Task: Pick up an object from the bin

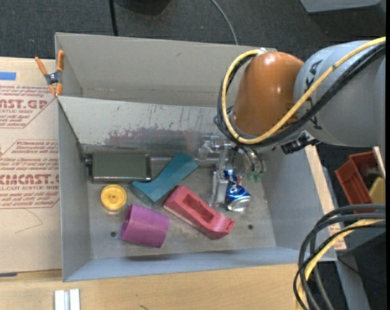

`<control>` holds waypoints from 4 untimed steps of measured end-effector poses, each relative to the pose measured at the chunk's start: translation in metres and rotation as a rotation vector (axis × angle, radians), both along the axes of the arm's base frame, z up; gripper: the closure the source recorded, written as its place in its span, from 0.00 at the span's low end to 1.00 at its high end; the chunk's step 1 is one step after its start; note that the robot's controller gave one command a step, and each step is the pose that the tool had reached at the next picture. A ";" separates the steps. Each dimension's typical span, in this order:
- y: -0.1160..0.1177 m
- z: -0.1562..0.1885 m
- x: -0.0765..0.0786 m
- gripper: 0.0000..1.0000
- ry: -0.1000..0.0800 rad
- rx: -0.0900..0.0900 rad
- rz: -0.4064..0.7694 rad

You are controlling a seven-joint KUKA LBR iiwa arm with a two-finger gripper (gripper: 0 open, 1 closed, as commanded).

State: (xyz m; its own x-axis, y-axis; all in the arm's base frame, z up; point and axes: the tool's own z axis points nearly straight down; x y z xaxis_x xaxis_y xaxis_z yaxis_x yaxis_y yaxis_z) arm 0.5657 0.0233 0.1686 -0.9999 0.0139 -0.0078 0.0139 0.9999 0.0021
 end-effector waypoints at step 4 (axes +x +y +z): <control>0.032 -0.075 -0.043 1.00 0.017 -0.001 -0.126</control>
Offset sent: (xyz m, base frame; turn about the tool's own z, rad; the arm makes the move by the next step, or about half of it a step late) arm -0.0373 0.0345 -0.0572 0.0329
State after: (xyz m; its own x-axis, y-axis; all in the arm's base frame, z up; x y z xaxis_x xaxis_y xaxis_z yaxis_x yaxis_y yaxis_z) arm 0.5226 0.0554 0.0931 -0.9901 0.1397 0.0091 0.1397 0.9902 -0.0005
